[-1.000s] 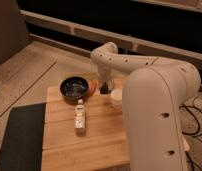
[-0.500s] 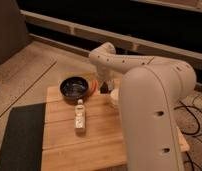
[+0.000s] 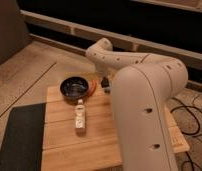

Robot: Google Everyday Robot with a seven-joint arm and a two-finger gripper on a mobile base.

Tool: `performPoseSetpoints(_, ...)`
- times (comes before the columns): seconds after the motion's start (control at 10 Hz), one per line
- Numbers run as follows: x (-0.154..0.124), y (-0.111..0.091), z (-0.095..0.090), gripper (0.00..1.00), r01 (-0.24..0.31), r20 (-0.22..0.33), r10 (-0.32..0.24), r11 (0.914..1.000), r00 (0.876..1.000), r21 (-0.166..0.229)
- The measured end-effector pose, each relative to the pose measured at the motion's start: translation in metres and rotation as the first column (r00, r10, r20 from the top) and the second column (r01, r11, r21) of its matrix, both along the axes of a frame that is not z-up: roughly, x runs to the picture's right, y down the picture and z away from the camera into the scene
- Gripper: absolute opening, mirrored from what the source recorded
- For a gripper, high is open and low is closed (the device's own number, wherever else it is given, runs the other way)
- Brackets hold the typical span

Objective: Place the eraser on the white sponge

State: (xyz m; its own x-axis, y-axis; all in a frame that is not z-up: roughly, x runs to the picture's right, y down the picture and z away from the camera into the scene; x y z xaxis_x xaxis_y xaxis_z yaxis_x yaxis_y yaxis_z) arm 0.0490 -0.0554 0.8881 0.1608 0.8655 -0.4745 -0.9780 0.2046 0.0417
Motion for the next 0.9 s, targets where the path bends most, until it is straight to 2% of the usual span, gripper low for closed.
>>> performPoseSetpoints(0.2,0.02,0.001,0.015,0.0,-0.02,-0.026,0.02,0.9998,0.999,-0.002)
performPoseSetpoints(0.3,0.036,0.002,0.031,0.0,-0.019,-0.053,0.019,0.9998,0.998,-0.008)
performPoseSetpoints(0.4,0.041,0.001,0.041,0.0,-0.016,-0.057,0.016,0.9998,0.998,-0.007)
performPoseSetpoints(0.6,0.041,-0.004,0.062,0.0,0.007,-0.042,-0.007,1.0,0.999,-0.006)
performPoseSetpoints(0.9,0.02,-0.001,0.084,0.03,0.02,0.01,-0.02,0.9996,1.0,-0.02)
